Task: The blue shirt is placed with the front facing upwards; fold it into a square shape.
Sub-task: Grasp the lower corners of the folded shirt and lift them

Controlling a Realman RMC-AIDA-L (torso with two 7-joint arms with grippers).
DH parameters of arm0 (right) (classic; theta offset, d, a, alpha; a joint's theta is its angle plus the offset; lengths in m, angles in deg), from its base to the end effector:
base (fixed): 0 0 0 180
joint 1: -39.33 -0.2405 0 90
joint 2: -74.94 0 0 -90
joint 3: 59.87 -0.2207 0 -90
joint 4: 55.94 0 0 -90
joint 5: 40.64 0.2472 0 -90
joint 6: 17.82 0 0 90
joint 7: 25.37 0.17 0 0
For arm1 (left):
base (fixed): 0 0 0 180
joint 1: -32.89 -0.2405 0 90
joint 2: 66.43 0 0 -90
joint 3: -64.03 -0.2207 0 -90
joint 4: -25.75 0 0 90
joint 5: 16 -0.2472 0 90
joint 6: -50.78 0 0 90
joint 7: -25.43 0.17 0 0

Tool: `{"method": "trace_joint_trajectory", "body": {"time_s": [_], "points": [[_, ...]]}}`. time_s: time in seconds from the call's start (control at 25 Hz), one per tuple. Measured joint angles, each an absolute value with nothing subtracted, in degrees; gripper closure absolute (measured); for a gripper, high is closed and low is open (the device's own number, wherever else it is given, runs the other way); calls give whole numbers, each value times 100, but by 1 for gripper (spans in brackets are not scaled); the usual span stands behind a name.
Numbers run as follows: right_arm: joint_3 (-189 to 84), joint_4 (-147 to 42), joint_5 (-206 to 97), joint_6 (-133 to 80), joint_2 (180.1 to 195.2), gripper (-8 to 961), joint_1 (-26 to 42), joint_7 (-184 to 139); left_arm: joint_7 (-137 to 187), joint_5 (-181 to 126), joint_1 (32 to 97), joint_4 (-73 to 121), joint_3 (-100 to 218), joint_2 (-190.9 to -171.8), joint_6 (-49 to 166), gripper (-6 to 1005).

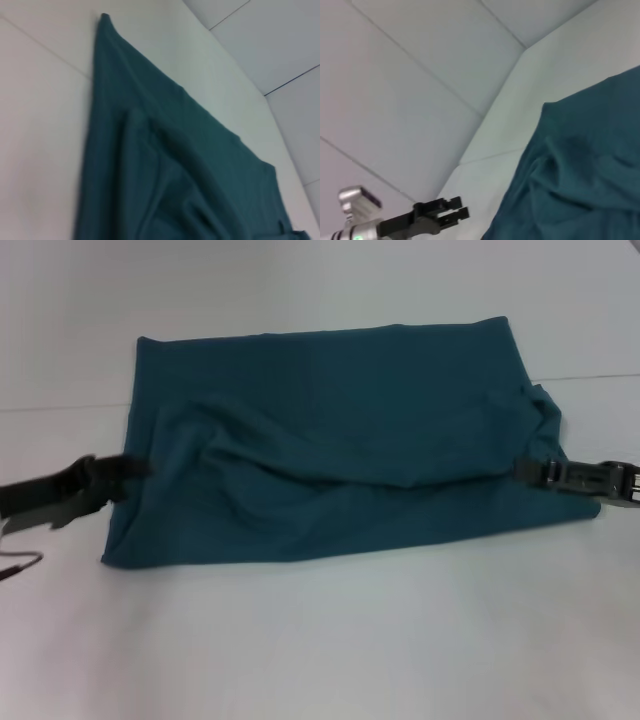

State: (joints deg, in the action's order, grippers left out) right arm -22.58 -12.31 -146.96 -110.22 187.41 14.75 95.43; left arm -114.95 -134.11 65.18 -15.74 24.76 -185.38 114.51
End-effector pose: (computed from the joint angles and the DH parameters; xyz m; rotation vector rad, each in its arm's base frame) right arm 0.2741 0.3553 0.0823 -2.3205 1.4860 0.9338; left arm -0.2833 0.4218 0.0275 -1.8483 -1.8071 -0.7620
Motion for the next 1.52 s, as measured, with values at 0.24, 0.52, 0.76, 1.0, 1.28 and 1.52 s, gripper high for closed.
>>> {"method": "trace_joint_trajectory", "body": {"time_s": [0.24, 0.52, 0.76, 1.0, 1.28, 1.52], "points": [[-2285, -1380, -14722, -11154, 18694, 147, 1515, 9331, -11446, -13778, 6397, -1514, 2491, -18524, 11360, 447], [-2289, -1448, -14723, -11126, 18647, 146, 1530, 9288, -11290, -13938, 6446, -1326, 2433, -18525, 11098, 446], [-2307, -1521, -14736, -11068, 18625, 146, 1534, 9265, -10884, -14107, 6536, -1246, 2414, -18518, 10951, 446], [-2332, -1525, -14775, -11034, 18621, 147, 1534, 9259, -10817, -14369, 6705, -997, 2412, -18471, 10849, 445], [-2383, -1562, -14775, -11037, 18613, 146, 1541, 9258, -10773, -14375, 6723, -1014, 2404, -18464, 10977, 443], [-2415, -1576, -14774, -11042, 18612, 147, 1549, 9258, -10752, -14373, 6721, -1071, 2408, -18459, 11018, 257]]}}
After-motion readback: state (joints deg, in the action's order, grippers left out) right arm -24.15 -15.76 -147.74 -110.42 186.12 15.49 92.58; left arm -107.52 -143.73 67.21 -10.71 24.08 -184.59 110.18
